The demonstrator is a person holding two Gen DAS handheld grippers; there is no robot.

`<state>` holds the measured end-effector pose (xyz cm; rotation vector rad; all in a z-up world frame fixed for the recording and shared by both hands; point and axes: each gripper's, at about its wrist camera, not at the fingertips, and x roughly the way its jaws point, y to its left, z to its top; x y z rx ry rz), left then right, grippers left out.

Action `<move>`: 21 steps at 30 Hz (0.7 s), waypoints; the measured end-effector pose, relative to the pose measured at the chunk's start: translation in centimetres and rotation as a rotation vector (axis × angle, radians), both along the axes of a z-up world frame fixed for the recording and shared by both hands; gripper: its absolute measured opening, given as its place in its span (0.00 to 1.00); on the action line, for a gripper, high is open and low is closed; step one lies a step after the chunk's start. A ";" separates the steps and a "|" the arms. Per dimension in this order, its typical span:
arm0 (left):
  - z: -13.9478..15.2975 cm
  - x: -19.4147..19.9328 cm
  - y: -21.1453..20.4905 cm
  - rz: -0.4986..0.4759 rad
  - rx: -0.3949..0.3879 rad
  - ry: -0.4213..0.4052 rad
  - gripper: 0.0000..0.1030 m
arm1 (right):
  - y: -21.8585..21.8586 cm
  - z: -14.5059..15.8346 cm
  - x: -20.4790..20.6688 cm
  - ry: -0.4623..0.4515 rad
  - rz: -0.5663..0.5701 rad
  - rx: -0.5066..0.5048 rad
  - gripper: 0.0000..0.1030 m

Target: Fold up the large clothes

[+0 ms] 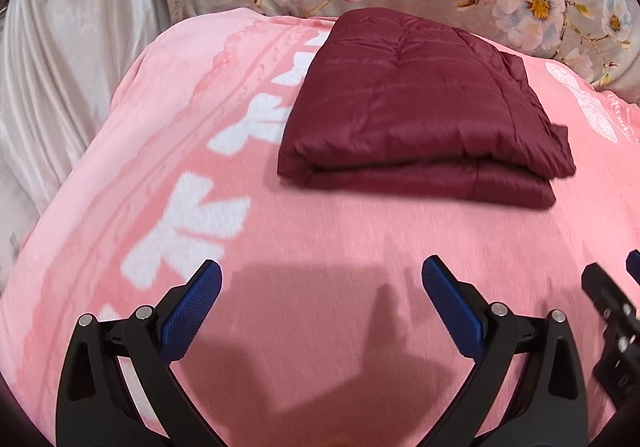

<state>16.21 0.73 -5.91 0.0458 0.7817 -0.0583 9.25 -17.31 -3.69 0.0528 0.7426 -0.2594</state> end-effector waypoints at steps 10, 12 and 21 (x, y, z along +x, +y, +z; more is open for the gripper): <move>-0.6 -3.0 0.0 0.015 -0.014 -0.031 0.95 | 1.0 -1.0 -2.2 0.013 -0.005 -0.005 0.84; -0.8 -2.7 0.1 0.020 -0.017 -0.013 0.95 | 1.1 -1.3 -2.0 0.029 -0.013 -0.015 0.84; -1.0 -3.0 -1.2 -0.008 0.043 -0.028 0.95 | 0.8 -1.5 -2.4 0.007 -0.018 -0.003 0.84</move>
